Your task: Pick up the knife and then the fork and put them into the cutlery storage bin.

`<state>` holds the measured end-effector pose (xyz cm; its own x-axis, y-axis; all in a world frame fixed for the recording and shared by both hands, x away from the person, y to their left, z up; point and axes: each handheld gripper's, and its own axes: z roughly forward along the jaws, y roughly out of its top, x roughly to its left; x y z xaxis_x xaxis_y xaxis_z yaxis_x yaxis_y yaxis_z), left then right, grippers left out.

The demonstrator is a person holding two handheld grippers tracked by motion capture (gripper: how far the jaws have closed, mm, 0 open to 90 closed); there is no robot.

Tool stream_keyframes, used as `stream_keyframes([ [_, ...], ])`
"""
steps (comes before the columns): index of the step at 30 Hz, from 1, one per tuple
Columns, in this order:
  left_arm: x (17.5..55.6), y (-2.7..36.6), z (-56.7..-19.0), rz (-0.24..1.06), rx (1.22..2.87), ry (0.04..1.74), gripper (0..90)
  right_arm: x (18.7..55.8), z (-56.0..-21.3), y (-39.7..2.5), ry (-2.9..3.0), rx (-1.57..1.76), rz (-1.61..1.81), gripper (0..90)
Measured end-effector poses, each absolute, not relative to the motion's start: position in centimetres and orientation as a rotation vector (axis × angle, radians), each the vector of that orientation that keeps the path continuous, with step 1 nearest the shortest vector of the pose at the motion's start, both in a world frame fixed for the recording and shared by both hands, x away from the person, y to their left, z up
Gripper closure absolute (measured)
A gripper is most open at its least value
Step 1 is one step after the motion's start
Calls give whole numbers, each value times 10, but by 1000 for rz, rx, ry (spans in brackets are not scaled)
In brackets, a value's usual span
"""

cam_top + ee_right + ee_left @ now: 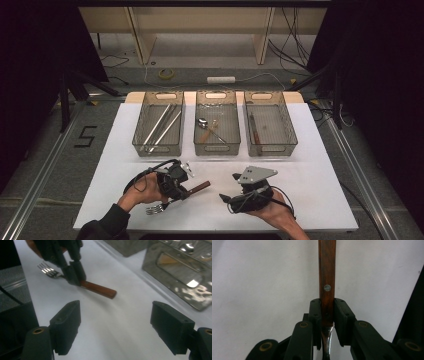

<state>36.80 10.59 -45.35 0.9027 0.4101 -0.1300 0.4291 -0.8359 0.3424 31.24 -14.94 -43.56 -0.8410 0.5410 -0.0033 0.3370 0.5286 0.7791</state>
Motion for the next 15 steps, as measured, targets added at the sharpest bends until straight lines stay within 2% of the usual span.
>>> stream_keyframes([
  [15,362,96,-452,-132,2690,566,765,298,-453,-105,2564,394,972,276],
])
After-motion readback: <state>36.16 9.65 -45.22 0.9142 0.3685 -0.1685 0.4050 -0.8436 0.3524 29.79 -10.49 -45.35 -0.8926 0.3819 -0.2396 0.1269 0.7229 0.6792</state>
